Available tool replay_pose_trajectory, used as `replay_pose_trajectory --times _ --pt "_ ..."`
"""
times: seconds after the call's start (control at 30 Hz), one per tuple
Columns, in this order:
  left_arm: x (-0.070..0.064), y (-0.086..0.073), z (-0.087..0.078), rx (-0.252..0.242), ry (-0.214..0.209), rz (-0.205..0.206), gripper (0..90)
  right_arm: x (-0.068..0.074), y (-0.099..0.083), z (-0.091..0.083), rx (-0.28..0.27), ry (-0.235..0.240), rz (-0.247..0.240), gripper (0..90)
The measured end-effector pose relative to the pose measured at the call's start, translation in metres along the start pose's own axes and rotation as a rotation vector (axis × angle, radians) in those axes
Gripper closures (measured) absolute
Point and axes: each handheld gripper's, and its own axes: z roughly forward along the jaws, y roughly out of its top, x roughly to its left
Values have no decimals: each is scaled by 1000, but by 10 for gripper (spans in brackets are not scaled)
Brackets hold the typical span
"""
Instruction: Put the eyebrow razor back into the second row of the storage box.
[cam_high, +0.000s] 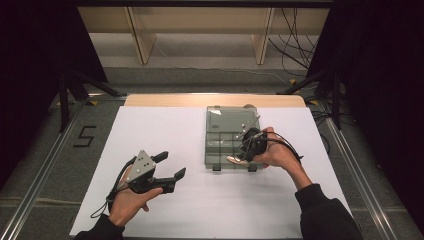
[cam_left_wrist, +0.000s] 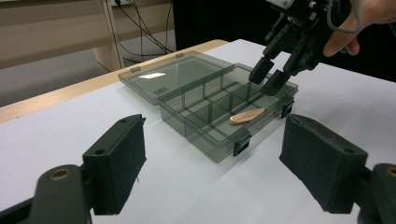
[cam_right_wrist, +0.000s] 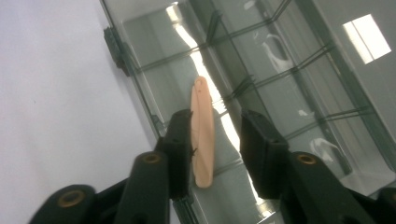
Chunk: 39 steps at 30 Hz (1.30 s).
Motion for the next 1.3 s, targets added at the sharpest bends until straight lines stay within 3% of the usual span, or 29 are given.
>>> replay_pose_trajectory --times 0.23,0.4,0.7,0.73,0.77,0.97,1.03,1.23,1.3 --pt "0 0 0 -2 0 -3 212 -6 -7 -10 -66 0 63 463" --pt "0 0 0 -2 -1 -1 212 -9 -16 -14 -90 -26 92 400" --pt "0 0 0 -1 1 -1 212 -10 -26 -22 -126 -46 141 358" --pt "1 0 0 0 2 0 212 -11 -27 -23 -134 -51 132 350" --pt "1 0 0 1 2 -1 212 -10 -30 -25 -150 -58 166 342" --pt "1 0 1 -2 -4 -15 212 -14 -39 -29 -225 -78 175 331" --pt "1 0 1 -1 -5 -15 212 -15 -40 -31 -218 -67 180 330" --pt "1 0 2 0 -6 -21 212 -18 -48 -34 -286 -85 234 318" --pt "2 0 3 -1 -7 -20 212 -18 -48 -35 -279 -74 251 317"
